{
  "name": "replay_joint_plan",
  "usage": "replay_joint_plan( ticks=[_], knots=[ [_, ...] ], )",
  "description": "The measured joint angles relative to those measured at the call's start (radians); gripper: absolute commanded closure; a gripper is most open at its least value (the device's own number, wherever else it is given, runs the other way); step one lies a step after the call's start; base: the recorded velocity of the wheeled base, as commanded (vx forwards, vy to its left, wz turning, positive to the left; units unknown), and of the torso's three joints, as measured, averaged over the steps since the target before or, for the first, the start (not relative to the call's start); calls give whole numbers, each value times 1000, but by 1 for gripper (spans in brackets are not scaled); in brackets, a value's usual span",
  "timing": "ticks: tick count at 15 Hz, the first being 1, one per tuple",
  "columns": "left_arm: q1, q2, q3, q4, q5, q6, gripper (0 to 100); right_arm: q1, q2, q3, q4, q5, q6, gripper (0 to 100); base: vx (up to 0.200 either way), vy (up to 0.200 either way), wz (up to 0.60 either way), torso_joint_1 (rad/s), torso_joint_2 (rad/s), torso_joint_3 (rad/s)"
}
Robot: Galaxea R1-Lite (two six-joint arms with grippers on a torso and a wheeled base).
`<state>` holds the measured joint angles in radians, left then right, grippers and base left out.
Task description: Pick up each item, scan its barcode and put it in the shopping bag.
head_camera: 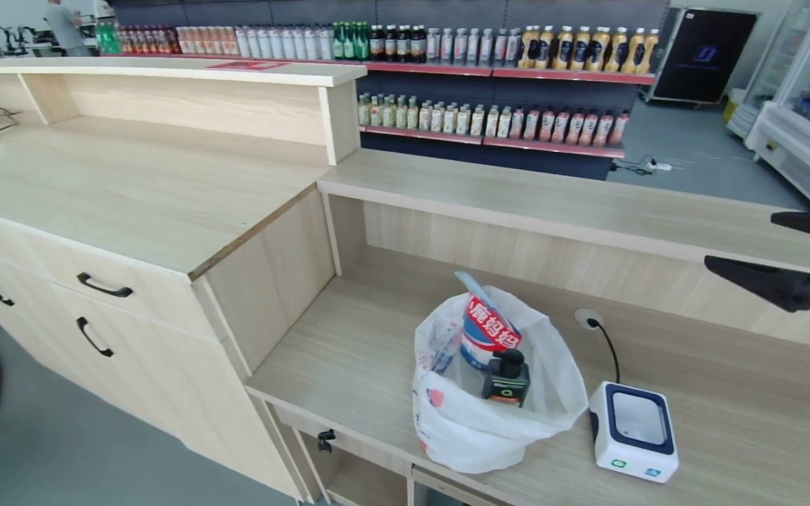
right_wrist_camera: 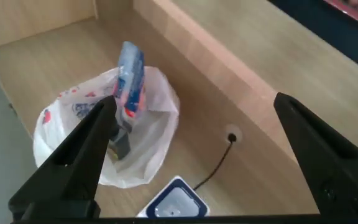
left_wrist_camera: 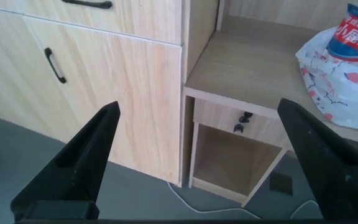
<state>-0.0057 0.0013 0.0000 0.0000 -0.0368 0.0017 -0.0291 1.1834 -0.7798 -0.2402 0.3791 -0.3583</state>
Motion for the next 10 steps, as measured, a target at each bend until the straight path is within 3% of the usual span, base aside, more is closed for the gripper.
replay_joint_plan(
  ticks=[2,4,6,10],
  knots=[
    [0,0,0,0,0,0,0,6,-41,-154,287,-152,74,0,0,0,-600,10,-2,2],
    [0,0,0,0,0,0,0,6,-79,-243,457,-280,143,0,0,0,-600,2,5,0],
    [0,0,0,0,0,0,0,5,-114,-230,480,-348,183,0,0,0,-600,2,5,2],
    [0,0,0,0,0,0,0,5,-271,1,435,-374,215,0,0,0,0,0,0,0]
  ],
)
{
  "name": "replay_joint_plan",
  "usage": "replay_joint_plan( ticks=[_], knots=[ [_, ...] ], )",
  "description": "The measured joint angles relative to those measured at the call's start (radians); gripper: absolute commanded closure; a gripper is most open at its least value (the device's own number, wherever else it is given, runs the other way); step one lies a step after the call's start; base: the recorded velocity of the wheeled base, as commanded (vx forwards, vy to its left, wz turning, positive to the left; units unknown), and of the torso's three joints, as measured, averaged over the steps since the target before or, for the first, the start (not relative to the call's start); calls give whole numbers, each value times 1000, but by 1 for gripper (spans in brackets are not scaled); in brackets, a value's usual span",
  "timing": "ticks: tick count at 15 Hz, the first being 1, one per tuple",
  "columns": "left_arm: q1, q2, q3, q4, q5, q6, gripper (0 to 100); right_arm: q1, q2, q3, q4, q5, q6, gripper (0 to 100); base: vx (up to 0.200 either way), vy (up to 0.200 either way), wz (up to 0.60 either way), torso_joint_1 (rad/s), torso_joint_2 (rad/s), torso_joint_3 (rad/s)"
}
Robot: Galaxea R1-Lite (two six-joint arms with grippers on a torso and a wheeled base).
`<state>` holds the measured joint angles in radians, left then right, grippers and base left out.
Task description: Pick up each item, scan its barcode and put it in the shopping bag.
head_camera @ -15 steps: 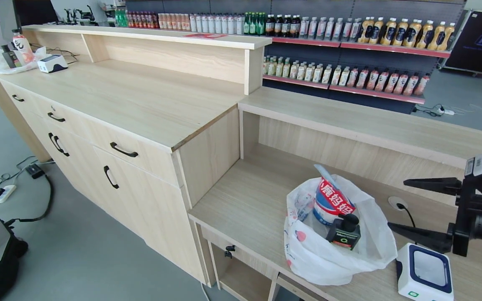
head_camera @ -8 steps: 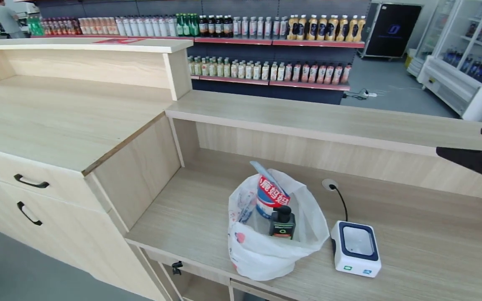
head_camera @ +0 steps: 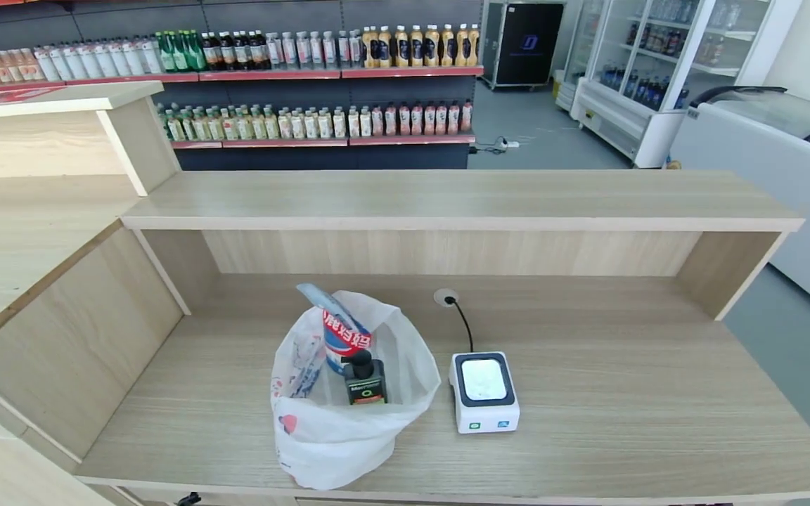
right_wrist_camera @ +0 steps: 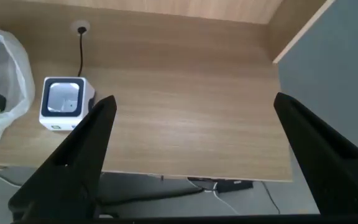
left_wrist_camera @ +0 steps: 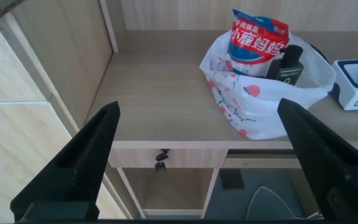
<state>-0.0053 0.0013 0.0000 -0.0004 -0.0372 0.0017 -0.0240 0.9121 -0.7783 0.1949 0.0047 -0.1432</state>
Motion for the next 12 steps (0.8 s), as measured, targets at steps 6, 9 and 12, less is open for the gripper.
replay_joint_plan(
  ticks=[6,9,12],
  knots=[
    [-1,0,0,1,0,0,0,1,-486,667,-184,-22,129,0,0,0,0,0,0,0],
    [0,0,0,0,0,0,0,0,-729,764,-188,-40,157,0,0,0,0,0,0,0],
    [0,0,0,0,0,0,0,12,-854,775,-187,-43,165,0,0,0,0,0,0,0]
  ],
)
